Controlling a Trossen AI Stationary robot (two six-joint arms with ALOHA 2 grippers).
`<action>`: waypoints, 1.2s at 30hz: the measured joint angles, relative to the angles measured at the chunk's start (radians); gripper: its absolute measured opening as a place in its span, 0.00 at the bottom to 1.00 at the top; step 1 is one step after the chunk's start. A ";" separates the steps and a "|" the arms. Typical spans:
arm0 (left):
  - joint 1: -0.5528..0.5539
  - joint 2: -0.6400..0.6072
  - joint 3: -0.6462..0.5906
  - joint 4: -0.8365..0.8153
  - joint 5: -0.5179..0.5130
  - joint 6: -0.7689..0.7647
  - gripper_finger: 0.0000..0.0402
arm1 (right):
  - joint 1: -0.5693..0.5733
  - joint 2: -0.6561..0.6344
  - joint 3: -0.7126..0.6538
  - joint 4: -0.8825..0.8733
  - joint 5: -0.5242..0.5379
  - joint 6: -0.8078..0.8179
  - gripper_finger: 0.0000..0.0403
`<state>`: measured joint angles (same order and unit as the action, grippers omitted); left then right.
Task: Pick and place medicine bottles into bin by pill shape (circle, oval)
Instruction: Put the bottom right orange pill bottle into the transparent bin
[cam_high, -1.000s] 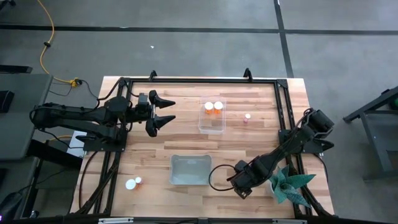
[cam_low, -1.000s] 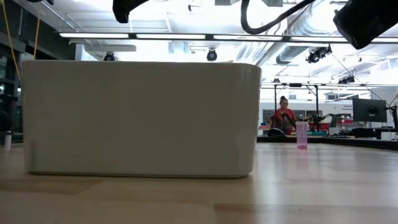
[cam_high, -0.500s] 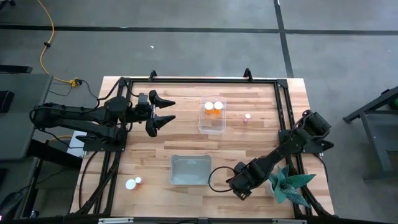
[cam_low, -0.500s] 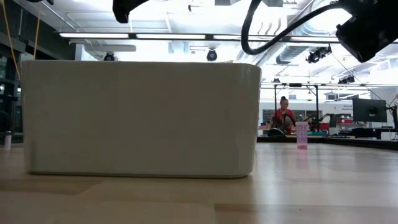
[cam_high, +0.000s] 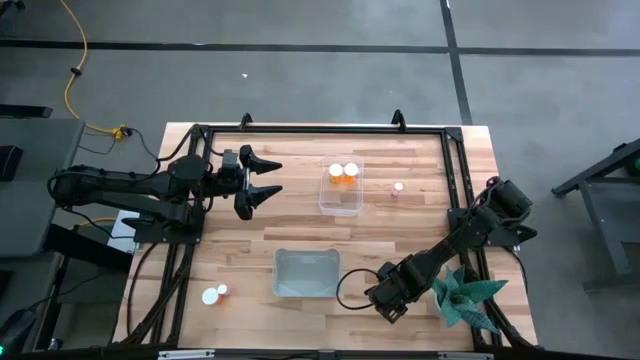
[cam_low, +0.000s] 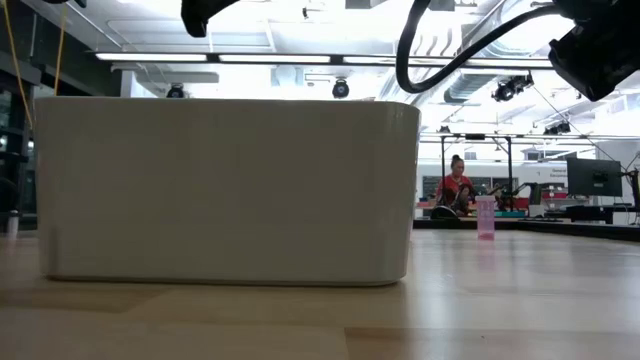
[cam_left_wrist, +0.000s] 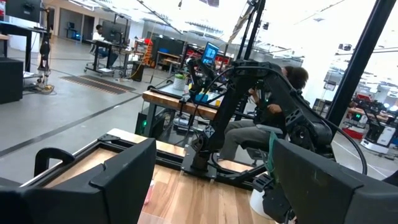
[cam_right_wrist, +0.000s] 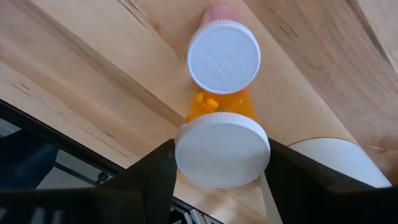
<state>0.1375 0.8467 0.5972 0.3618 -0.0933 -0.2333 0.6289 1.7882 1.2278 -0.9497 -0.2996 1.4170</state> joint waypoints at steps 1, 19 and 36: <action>0.000 0.000 0.000 0.000 0.000 0.000 0.77 | 0.000 0.000 0.000 0.000 0.000 0.000 0.51; 0.000 0.000 0.000 -0.002 0.000 0.000 0.77 | -0.065 -0.328 0.000 0.082 0.011 -0.325 0.51; 0.000 0.000 0.000 -0.007 -0.027 0.001 0.77 | -0.718 -0.356 0.168 0.040 0.231 -0.965 0.51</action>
<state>0.1379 0.8467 0.5972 0.3553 -0.1200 -0.2325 -0.0896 1.4317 1.3962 -0.9101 -0.0683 0.4520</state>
